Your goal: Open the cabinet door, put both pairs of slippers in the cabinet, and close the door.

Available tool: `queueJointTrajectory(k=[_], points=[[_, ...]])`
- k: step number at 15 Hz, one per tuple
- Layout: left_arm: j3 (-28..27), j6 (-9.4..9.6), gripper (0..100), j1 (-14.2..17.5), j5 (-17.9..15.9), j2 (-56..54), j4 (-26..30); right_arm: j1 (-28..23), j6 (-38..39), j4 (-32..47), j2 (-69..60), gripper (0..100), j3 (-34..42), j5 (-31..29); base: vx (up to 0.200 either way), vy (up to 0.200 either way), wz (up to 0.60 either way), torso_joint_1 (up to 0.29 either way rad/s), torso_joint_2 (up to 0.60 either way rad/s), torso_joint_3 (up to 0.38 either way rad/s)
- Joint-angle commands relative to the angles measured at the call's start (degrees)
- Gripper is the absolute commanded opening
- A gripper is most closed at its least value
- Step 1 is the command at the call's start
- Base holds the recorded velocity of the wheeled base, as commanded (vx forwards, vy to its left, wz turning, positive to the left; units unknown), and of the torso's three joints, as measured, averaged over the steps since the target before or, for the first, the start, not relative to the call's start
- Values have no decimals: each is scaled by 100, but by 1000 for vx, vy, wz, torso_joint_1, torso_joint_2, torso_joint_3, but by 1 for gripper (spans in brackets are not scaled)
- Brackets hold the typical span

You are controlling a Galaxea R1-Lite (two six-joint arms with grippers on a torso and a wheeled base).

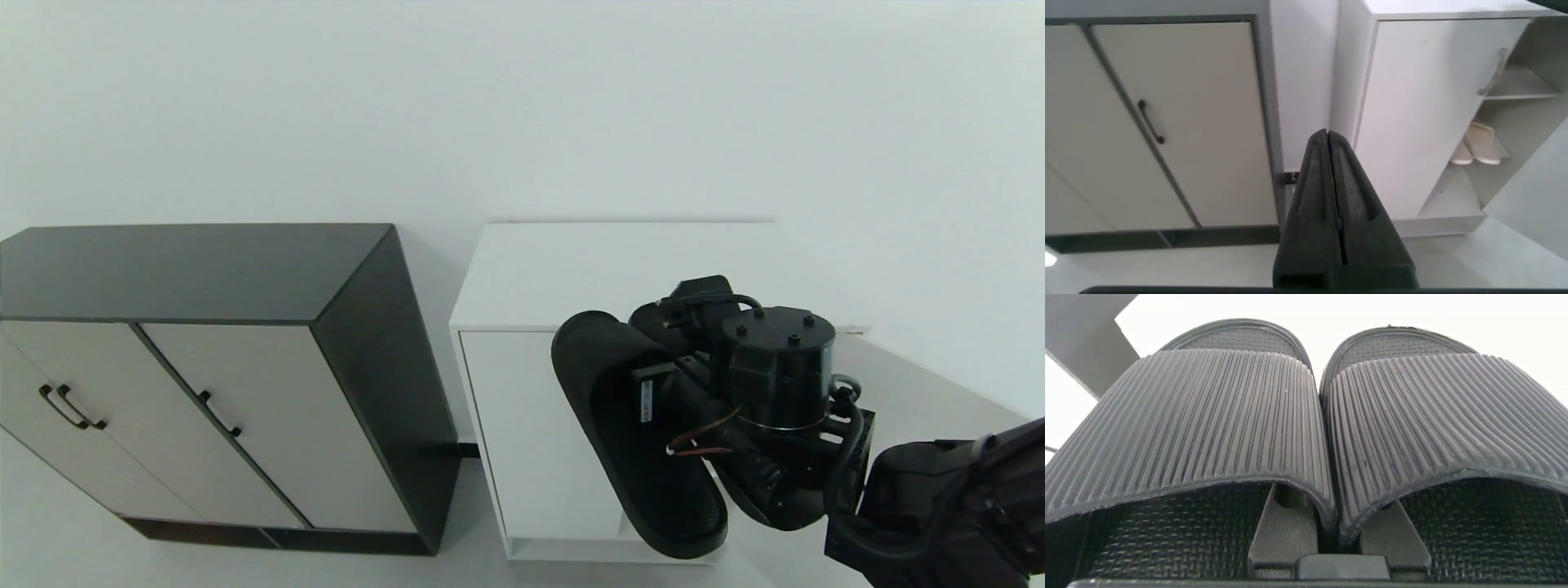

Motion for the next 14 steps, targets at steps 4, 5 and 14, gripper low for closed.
queueJointTrajectory(k=[4, 5, 14], points=[[0, 0, 0, -2, 1, 7, -2, -6, -8, -9, -8, 0, 83, 1, 0, -200, 0, 2, 1, 1], [0, 0, 0, -2, 1, 7, -2, -6, -17, -9, -8, 0, 92, 1, 0, -200, 0, -2, 2, 2], [0, 0, 0, -2, 1, 7, -2, -6, -201, -624, 1, 0, 373, 291, 0, -67, 0, 1, 0, 2]])
